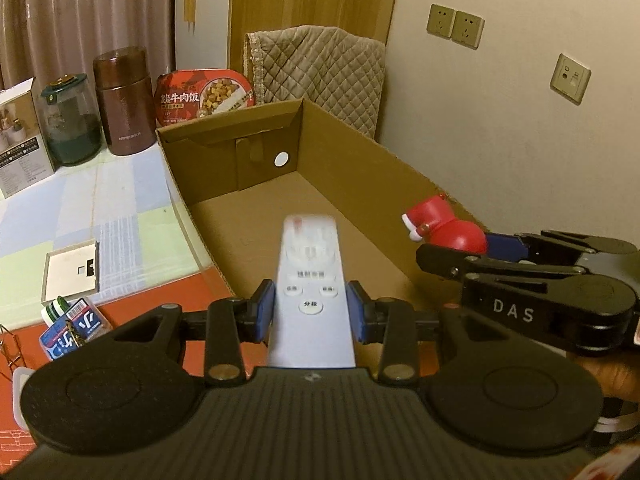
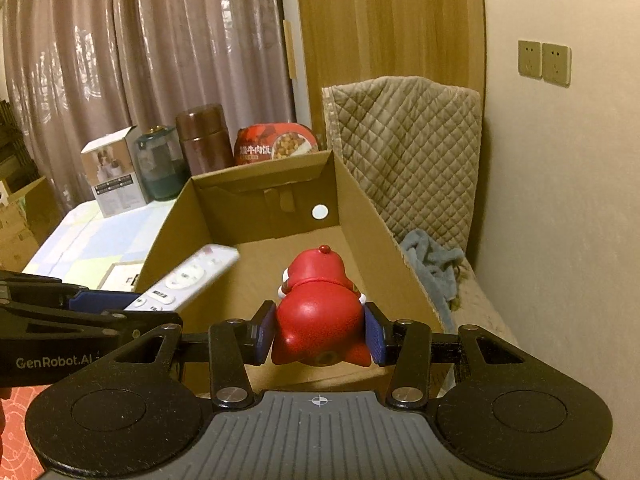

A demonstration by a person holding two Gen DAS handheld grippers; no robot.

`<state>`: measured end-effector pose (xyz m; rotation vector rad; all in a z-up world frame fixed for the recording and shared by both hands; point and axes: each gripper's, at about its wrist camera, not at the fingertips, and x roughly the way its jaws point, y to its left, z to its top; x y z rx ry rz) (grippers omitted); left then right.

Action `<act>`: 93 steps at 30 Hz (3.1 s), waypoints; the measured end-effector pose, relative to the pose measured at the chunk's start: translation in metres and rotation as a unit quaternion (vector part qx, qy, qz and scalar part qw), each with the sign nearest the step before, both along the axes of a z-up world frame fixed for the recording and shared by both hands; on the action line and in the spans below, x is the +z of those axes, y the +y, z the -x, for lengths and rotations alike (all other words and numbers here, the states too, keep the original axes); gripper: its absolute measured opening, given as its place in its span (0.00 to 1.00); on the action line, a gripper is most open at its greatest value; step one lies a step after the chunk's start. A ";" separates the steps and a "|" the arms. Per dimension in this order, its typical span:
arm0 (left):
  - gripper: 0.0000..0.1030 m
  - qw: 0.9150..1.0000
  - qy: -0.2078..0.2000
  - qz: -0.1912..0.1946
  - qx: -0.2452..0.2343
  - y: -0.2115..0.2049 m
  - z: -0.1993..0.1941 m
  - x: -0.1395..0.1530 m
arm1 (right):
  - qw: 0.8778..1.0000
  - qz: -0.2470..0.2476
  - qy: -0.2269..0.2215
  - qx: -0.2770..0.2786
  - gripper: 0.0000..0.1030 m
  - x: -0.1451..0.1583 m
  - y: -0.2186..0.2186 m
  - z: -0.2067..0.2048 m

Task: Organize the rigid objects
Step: 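Open the right tool to drop the figurine while the left tool releases the remote into the box, then move both tools back over the table toward the remaining items, then grasp the white plug with the right tool while the left tool grasps the white Midea remote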

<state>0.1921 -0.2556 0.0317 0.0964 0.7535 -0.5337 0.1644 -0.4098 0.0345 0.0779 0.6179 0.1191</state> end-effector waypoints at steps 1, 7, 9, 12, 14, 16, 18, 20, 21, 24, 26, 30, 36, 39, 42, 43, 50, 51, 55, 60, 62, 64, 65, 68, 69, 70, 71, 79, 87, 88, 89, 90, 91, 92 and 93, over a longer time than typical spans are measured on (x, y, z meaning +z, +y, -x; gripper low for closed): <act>0.32 1.000 -0.006 0.003 0.002 0.002 0.002 0.001 | 1.000 0.000 0.000 0.000 0.42 0.000 0.000 0.001; 0.32 0.999 -0.027 0.016 0.012 0.019 0.012 0.012 | 1.000 -0.002 0.000 0.000 0.42 -0.001 0.001 0.002; 0.32 0.999 -0.033 0.018 0.017 0.027 0.015 0.016 | 1.000 -0.004 0.000 0.001 0.42 -0.001 0.002 0.002; 0.33 0.999 -0.040 0.020 0.027 0.039 0.018 0.021 | 1.000 -0.002 0.001 0.003 0.42 -0.001 0.004 0.002; 0.34 0.998 -0.041 0.023 0.034 0.047 0.020 0.023 | 1.000 -0.001 0.003 0.003 0.42 -0.001 0.006 0.001; 0.38 0.998 -0.042 0.026 0.042 0.054 0.022 0.024 | 1.000 -0.002 0.004 0.004 0.42 -0.001 0.008 0.001; 0.38 0.998 -0.042 0.026 0.045 0.059 0.024 0.024 | 1.000 -0.001 0.003 0.004 0.42 0.000 0.009 0.002; 0.38 0.998 -0.043 0.025 0.047 0.064 0.027 0.024 | 1.000 -0.001 0.003 0.005 0.42 0.001 0.010 0.002; 0.39 0.998 -0.042 0.024 0.048 0.065 0.028 0.023 | 1.000 0.000 0.002 0.004 0.42 0.001 0.011 0.002; 0.42 0.997 -0.041 0.027 0.051 0.072 0.032 0.021 | 1.000 -0.001 0.001 0.005 0.41 0.001 0.011 0.003; 0.44 0.997 -0.041 0.027 0.053 0.077 0.035 0.019 | 1.000 -0.006 -0.009 0.010 0.41 0.004 0.012 0.005; 0.49 0.997 -0.042 0.024 0.056 0.087 0.042 0.016 | 0.999 -0.011 -0.029 0.007 0.42 0.016 0.012 0.011; 0.51 0.996 -0.046 0.025 0.074 0.116 0.055 0.015 | 0.998 -0.026 -0.058 0.014 0.42 0.041 0.024 0.034; 0.53 0.994 -0.048 0.024 0.091 0.135 0.062 0.016 | 0.997 -0.037 -0.069 0.025 0.42 0.047 0.037 0.050; 0.54 0.992 -0.055 0.021 0.110 0.157 0.071 0.019 | 0.995 -0.049 -0.078 0.041 0.42 0.048 0.055 0.068; 0.55 0.991 -0.058 0.019 0.115 0.164 0.075 0.020 | 0.994 -0.052 -0.079 0.049 0.42 0.048 0.064 0.075; 0.58 0.986 -0.056 0.005 0.160 0.220 0.098 0.013 | 0.991 -0.052 -0.075 0.094 0.42 0.035 0.115 0.109; 0.58 0.985 -0.053 0.003 0.166 0.227 0.100 0.010 | 0.991 -0.049 -0.070 0.100 0.42 0.031 0.122 0.111; 0.60 0.982 -0.043 -0.005 0.182 0.253 0.112 -0.005 | 0.990 -0.038 -0.053 0.128 0.42 0.014 0.146 0.119; 0.64 0.983 -0.032 -0.006 0.181 0.270 0.118 -0.022 | 0.989 -0.017 -0.032 0.141 0.47 -0.010 0.164 0.116; 0.66 0.984 -0.030 -0.003 0.176 0.274 0.118 -0.027 | 0.989 -0.011 -0.025 0.146 0.51 -0.017 0.169 0.113; 0.68 0.986 -0.029 -0.004 0.167 0.275 0.116 -0.034 | 0.989 -0.003 -0.025 0.149 0.57 -0.022 0.175 0.109; 0.68 0.986 -0.028 -0.006 0.163 0.275 0.114 -0.037 | 0.988 -0.001 -0.024 0.150 0.59 -0.026 0.177 0.109; 0.68 0.989 -0.021 -0.007 0.149 0.273 0.105 -0.047 | 0.988 0.003 -0.018 0.153 0.63 -0.037 0.184 0.101; 0.68 0.989 -0.019 -0.007 0.144 0.273 0.101 -0.051 | 0.988 0.005 -0.016 0.154 0.63 -0.041 0.187 0.098; 0.68 0.990 -0.017 -0.009 0.140 0.272 0.099 -0.055 | 0.988 0.007 -0.015 0.155 0.64 -0.046 0.189 0.095; 0.68 0.991 -0.016 -0.011 0.136 0.272 0.096 -0.059 | 0.988 0.010 -0.012 0.155 0.64 -0.052 0.191 0.091; 0.68 0.994 0.019 -0.007 0.109 0.273 0.070 -0.091 | 0.988 0.014 0.022 0.150 0.65 -0.091 0.208 0.052; 0.68 0.994 0.034 -0.015 0.103 0.267 0.046 -0.106 | 0.991 0.021 0.038 0.129 0.65 -0.118 0.217 0.019; 0.68 0.994 0.033 -0.017 0.101 0.266 0.044 -0.107 | 0.991 0.021 0.040 0.126 0.65 -0.120 0.217 0.016; 0.68 0.995 0.033 -0.019 0.098 0.264 0.043 -0.108 | 0.991 0.022 0.043 0.123 0.65 -0.123 0.218 0.012; 0.68 0.995 0.033 -0.022 0.095 0.262 0.041 -0.110 | 0.992 0.022 0.045 0.119 0.65 -0.125 0.218 0.008; 0.68 0.995 0.034 -0.025 0.091 0.260 0.040 -0.111 | 0.992 0.021 0.048 0.116 0.65 -0.127 0.217 0.005; 0.68 0.995 0.033 -0.027 0.088 0.258 0.039 -0.112 | 0.992 0.017 0.051 0.114 0.65 -0.128 0.217 0.002; 0.68 0.995 0.034 -0.029 0.084 0.257 0.039 -0.113 | 0.992 0.014 0.054 0.113 0.65 -0.130 0.217 -0.001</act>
